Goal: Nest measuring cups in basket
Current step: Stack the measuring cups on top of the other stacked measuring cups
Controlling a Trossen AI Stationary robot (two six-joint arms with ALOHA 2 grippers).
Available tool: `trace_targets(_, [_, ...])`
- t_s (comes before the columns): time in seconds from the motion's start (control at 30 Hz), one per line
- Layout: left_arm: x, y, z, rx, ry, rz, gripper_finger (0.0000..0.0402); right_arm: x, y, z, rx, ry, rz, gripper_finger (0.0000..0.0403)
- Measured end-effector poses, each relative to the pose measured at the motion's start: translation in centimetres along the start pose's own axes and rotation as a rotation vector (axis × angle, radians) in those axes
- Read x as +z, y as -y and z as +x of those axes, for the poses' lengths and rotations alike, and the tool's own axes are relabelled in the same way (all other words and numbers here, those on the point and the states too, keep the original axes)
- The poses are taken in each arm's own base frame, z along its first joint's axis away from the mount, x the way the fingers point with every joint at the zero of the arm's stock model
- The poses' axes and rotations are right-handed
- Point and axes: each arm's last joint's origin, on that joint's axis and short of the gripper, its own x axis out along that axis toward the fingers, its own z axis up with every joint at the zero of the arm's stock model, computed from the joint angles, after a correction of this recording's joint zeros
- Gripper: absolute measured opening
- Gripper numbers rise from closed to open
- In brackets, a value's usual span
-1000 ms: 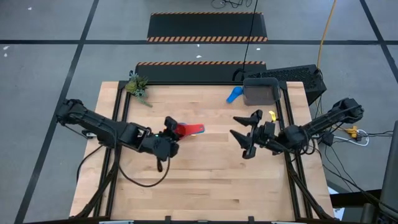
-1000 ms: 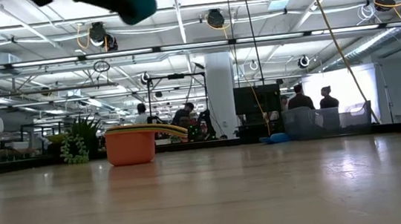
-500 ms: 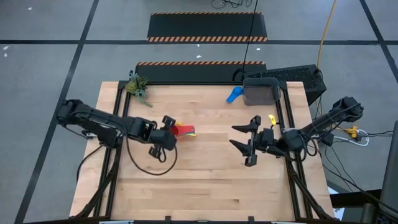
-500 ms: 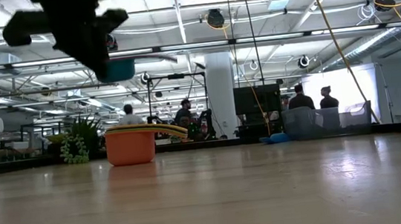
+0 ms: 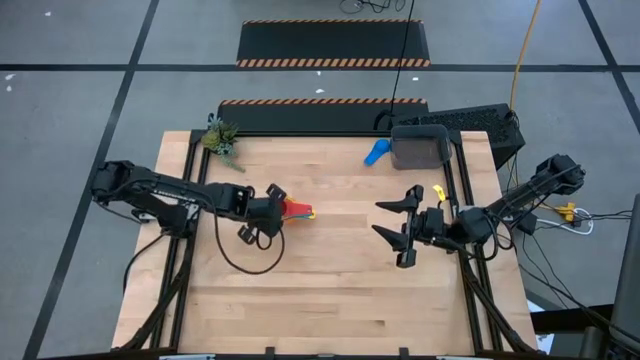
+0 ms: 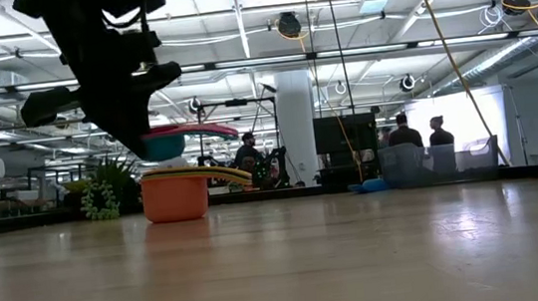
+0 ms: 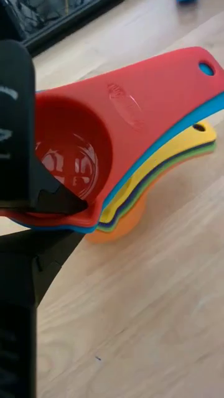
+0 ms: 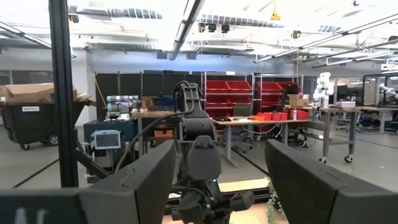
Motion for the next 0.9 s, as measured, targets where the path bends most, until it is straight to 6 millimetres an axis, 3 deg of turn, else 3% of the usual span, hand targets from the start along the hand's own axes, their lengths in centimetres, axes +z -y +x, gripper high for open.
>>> trace_targets(0.47, [-1.7,-2.2,0.7,-0.047,0.086,-0.04,0.0033,0.0,0.0,0.0,-0.001,0.0,-0.017,0.0242])
trace_targets(0.9, [-1.6,-2.5,1.4,-0.063,0.1,-0.081,0.0035,0.0,0.0,0.0,-0.001,0.0,-0.016,0.0242])
